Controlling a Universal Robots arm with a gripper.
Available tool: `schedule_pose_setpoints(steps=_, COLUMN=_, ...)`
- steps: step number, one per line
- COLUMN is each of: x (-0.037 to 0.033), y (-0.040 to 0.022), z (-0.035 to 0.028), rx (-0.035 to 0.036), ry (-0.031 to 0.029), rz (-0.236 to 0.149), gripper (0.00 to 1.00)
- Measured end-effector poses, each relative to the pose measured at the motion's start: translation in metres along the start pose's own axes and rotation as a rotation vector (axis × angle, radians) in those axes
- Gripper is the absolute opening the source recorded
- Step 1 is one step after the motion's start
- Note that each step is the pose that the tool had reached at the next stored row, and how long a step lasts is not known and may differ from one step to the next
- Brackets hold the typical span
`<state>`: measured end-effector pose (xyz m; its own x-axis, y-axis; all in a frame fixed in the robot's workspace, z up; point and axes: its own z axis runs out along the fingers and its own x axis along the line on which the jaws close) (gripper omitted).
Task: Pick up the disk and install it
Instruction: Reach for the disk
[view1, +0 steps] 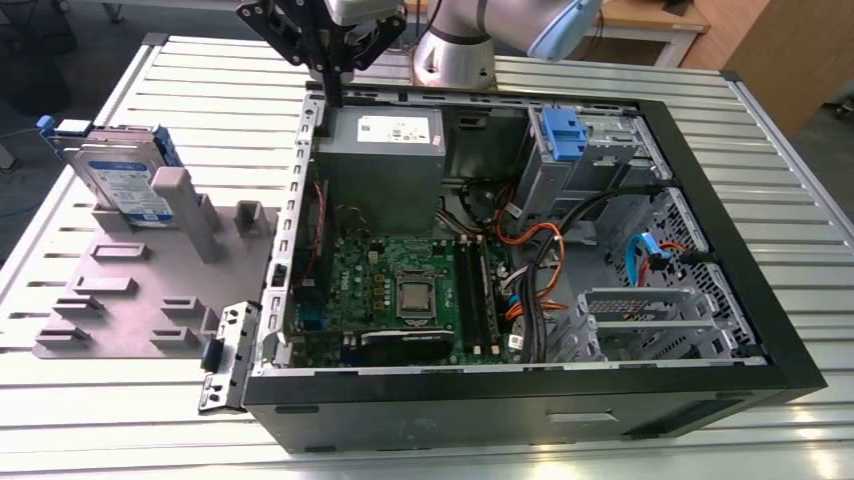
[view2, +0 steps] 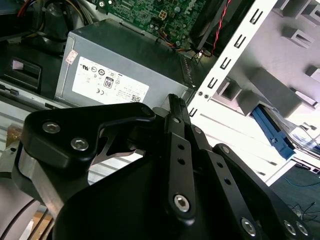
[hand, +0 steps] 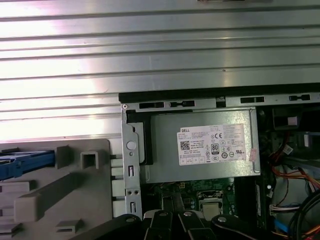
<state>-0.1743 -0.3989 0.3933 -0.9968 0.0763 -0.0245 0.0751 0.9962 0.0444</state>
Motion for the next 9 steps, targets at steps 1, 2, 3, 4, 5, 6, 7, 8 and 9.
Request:
schedule_pose_setpoints(steps=1, x=0.0004, y=0.0000, z=0.0000, rx=0.0000, ry=0.0000, rz=0.000, gripper=0.11)
schedule_pose_setpoints(steps=2, x=0.0008, y=-0.0001, z=0.0000, rx=0.0000, ry=0.0000, rz=0.000, gripper=0.11)
schedule_pose_setpoints(steps=3, x=0.0012, y=-0.0001, z=-0.0001, rx=0.0000, ry=0.0001, rz=0.000, gripper=0.11)
schedule_pose_setpoints(steps=4, x=0.0016, y=-0.0001, z=-0.0001, rx=0.0000, ry=0.0000, rz=0.000, gripper=0.11)
schedule_pose_setpoints(steps=5, x=0.0020, y=-0.0001, z=-0.0001, rx=0.0000, ry=0.0001, rz=0.000, gripper=0.11)
schedule_pose_setpoints(steps=6, x=0.0023, y=-0.0002, z=-0.0001, rx=0.0000, ry=0.0000, rz=0.000, gripper=0.11)
schedule_pose_setpoints(steps=7, x=0.0027, y=-0.0002, z=-0.0001, rx=0.0000, ry=0.0000, rz=0.000, gripper=0.11)
schedule_pose_setpoints(steps=8, x=0.0030, y=-0.0002, z=-0.0001, rx=0.0000, ry=0.0000, rz=0.000, gripper=0.11)
schedule_pose_setpoints(steps=9, x=0.0033, y=-0.0003, z=-0.0001, rx=0.0000, ry=0.0000, rz=0.000, gripper=0.11)
